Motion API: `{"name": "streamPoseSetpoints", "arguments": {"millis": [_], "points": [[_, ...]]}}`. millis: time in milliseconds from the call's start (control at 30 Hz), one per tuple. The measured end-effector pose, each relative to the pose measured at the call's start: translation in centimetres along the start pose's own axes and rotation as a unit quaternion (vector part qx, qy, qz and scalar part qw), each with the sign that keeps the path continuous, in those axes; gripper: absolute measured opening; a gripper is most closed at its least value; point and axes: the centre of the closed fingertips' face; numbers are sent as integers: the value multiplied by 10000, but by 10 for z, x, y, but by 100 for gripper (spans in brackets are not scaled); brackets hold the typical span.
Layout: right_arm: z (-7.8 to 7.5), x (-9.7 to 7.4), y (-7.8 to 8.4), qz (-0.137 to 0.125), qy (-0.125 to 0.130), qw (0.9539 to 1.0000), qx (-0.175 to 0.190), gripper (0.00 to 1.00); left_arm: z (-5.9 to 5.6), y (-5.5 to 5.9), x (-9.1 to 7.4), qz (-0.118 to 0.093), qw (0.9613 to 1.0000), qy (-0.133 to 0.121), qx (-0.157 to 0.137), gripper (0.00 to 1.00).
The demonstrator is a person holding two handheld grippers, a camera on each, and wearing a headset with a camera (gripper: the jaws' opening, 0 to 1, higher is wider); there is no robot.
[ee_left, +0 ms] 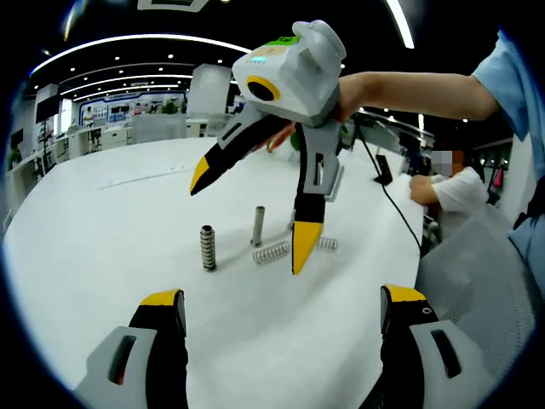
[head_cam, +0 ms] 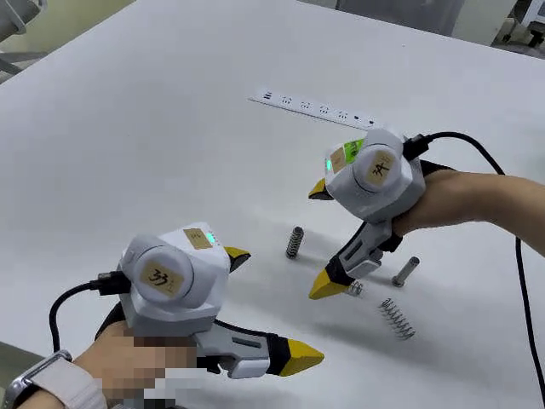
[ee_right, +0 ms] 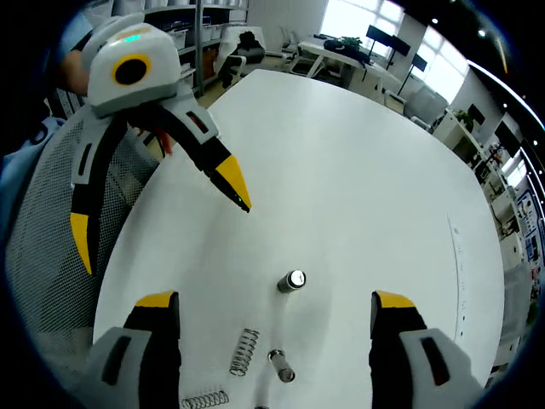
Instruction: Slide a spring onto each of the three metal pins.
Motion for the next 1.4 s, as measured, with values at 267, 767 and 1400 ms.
{"name": "streamPoseSetpoints", "arguments": {"millis": [267,767,1400], "points": [[5,-18,10,-218,346,9983,405,99,2,-4,-2,-46,10000,-23,-23,97],[12,-69,29,-996,1357,9730,1583,99,4,-12,-2,62,9998,75,161,97],[85,-98,94,-1019,1996,9330,2816,99,13,-16,3,332,9984,217,403,97]]}}
Point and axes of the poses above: the centre of the closed fingertips' face, and the gripper's own axes: x roughly forward along the fingers, z roughly to its left, y roughly out of its underside, and after that the axes turned 7 degrees about -x, right-handed
